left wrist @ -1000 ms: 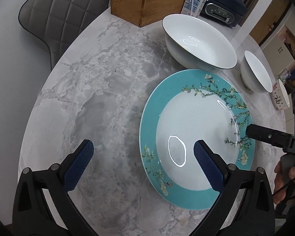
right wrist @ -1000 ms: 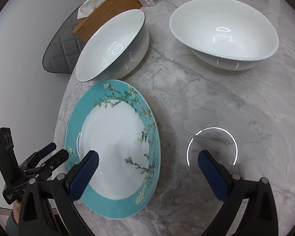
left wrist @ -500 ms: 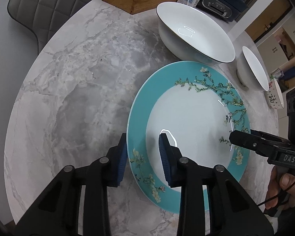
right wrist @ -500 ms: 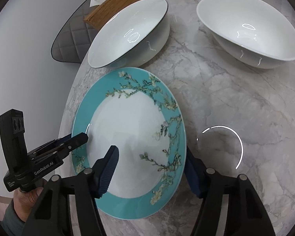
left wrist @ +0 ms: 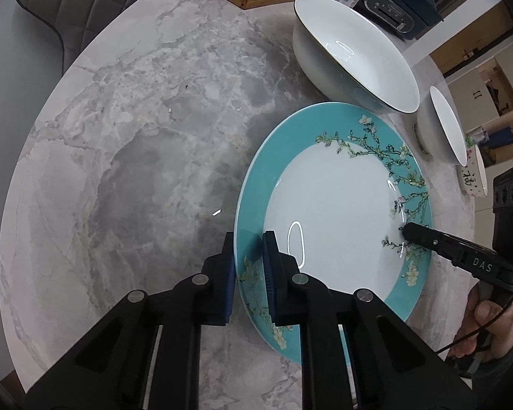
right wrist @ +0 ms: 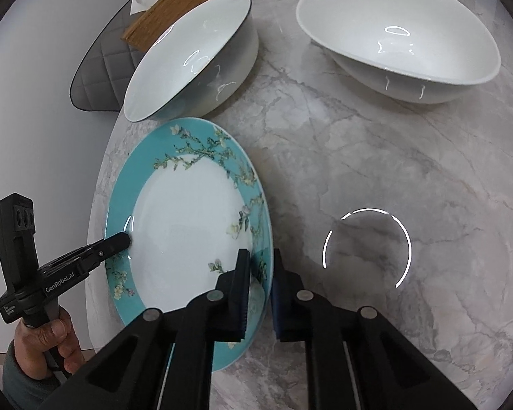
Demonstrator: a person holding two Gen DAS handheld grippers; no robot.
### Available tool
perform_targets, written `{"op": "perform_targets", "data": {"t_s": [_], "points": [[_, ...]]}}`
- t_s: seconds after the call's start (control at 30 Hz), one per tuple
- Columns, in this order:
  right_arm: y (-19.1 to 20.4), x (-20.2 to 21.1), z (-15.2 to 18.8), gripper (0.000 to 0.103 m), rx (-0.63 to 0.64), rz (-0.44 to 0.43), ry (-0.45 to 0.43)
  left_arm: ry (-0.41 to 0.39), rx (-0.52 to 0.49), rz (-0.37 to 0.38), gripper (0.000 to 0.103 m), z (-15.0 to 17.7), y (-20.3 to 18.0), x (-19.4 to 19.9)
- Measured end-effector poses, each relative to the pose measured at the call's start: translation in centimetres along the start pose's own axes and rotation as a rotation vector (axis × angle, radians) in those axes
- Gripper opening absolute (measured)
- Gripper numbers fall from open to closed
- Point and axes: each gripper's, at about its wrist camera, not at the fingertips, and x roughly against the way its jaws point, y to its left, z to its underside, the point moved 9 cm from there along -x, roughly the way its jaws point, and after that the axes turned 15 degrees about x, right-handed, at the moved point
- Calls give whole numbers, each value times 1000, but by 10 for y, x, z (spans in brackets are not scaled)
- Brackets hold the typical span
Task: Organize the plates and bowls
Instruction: 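Close the left tool on the larger teal plate rim and lift it, then carry the larger teal plate with the left tool over the plate stack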
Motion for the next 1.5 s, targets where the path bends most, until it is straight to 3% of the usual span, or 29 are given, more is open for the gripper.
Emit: {"op": "perform_targets", "data": {"t_s": [0.37, 0.73, 1.13, 1.5], "points": [[8, 10, -2, 12, 29, -15, 0, -8, -9, 44, 10, 2, 0, 16], [30, 52, 8, 12, 48, -21, -50, -63, -60, 55, 10, 20, -13, 61], [50, 99, 66, 12, 49, -25, -84, -75, -102, 90, 10, 90, -21, 110], [69, 131, 149, 11, 20, -12, -86, -37, -144, 118, 10, 177, -17, 130]]}}
